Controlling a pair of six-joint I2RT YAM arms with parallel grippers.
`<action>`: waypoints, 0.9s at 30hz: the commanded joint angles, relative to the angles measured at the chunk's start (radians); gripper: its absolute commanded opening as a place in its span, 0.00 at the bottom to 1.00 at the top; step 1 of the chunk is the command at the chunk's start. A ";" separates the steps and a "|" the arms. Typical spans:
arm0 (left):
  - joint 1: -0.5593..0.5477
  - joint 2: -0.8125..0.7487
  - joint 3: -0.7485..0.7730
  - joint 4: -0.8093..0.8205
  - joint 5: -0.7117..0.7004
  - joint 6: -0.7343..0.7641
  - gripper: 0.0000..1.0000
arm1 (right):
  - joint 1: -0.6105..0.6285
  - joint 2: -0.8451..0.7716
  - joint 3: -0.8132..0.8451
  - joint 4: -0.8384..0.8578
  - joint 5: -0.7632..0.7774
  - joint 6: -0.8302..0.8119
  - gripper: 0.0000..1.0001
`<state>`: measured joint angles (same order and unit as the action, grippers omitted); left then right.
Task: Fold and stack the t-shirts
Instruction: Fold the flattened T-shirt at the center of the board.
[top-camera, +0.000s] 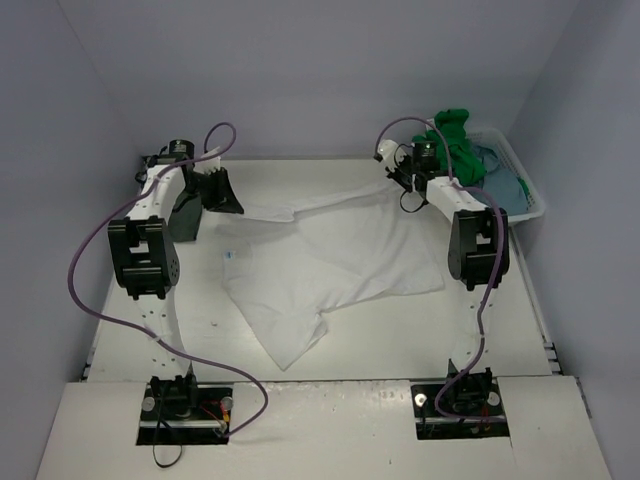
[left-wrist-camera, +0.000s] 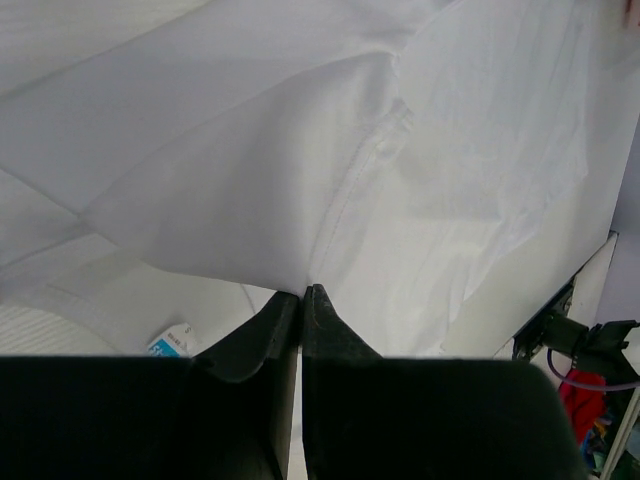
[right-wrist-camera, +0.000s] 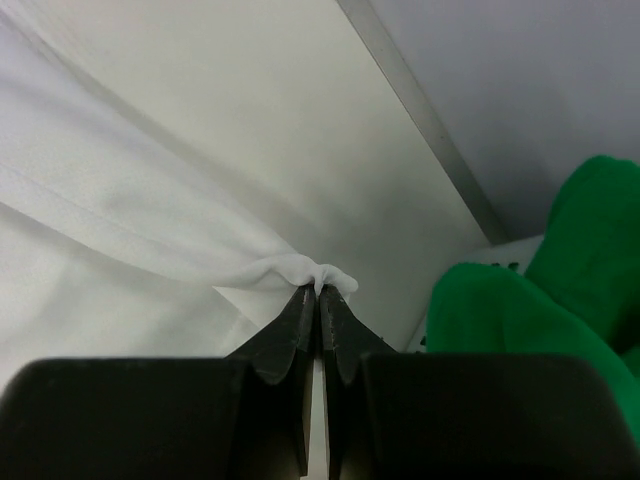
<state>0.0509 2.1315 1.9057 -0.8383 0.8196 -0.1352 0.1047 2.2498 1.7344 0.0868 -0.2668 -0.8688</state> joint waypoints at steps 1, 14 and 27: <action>0.003 -0.108 -0.002 -0.031 0.042 0.039 0.00 | -0.028 -0.131 -0.028 0.050 -0.032 -0.016 0.00; 0.003 -0.208 -0.105 -0.091 0.065 0.097 0.00 | -0.066 -0.251 -0.190 0.033 -0.103 -0.045 0.00; -0.002 -0.254 -0.221 -0.209 0.145 0.203 0.00 | -0.079 -0.364 -0.331 -0.013 -0.137 -0.075 0.00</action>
<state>0.0505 1.9484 1.6958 -0.9939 0.9161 0.0067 0.0357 1.9862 1.4155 0.0582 -0.3798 -0.9222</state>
